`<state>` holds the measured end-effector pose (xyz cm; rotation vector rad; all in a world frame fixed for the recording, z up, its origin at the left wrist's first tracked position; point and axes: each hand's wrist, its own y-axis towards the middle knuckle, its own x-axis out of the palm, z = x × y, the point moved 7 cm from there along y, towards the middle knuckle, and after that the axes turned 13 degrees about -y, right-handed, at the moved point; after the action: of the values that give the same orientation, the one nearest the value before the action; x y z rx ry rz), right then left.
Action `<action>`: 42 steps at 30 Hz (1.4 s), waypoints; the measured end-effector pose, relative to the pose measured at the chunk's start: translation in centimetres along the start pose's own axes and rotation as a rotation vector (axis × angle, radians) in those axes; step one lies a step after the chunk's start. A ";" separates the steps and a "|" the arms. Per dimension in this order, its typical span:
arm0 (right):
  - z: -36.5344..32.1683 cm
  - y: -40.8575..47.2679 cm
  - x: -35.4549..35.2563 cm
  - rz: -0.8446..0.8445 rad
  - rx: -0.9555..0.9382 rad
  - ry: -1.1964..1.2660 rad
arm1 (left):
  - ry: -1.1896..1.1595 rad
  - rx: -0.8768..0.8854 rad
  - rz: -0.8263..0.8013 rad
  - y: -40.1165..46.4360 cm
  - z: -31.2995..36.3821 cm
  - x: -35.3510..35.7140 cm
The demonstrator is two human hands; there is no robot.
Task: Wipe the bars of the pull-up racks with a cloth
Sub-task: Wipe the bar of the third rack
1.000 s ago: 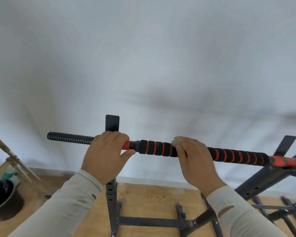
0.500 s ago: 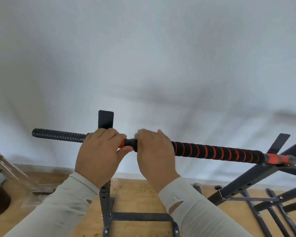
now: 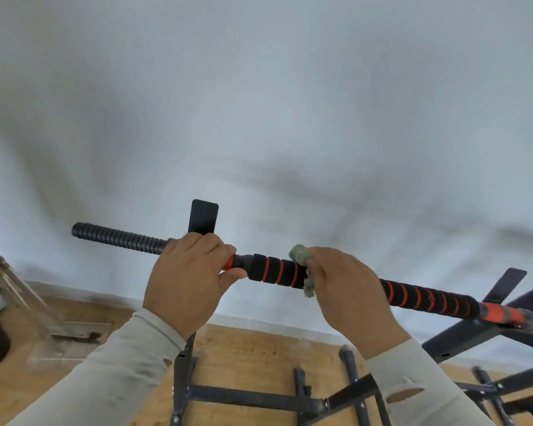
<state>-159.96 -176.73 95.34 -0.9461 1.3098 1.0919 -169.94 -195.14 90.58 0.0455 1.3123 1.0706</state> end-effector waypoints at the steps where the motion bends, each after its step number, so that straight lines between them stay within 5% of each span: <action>1: -0.1 0.1 0.1 -0.001 0.014 -0.003 | 0.001 -0.001 0.002 0.0 0.0 0.0; 7: -5.2 1.4 1.0 0.209 0.015 -0.164 | 0.001 -0.016 0.002 -0.1 -0.2 0.0; 12: -8.8 2.5 1.7 0.385 -0.055 -0.071 | -0.024 -0.008 0.003 0.0 -0.2 0.3; 17: -5.4 2.2 2.2 0.218 -0.193 -0.152 | -0.015 0.000 0.011 -0.2 -0.1 0.1; 25: 1.2 1.7 0.2 -0.027 0.021 -0.386 | -0.005 -0.013 0.003 -0.1 -0.1 0.0; 29: -3.2 2.4 0.6 0.039 0.026 -0.292 | -0.018 -0.001 0.013 -0.1 -0.2 0.0; 37: -9.6 1.5 2.0 0.431 -0.132 -0.042 | -0.087 0.054 0.078 -0.2 -0.2 -0.1; 42: -4.3 0.3 0.8 0.290 -0.084 -0.165 | -0.050 0.044 0.055 -0.3 -0.3 -0.1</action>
<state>-161.38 -180.75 94.36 -0.7226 1.2980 1.4272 -169.98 -195.50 90.36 0.1415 1.2963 1.0805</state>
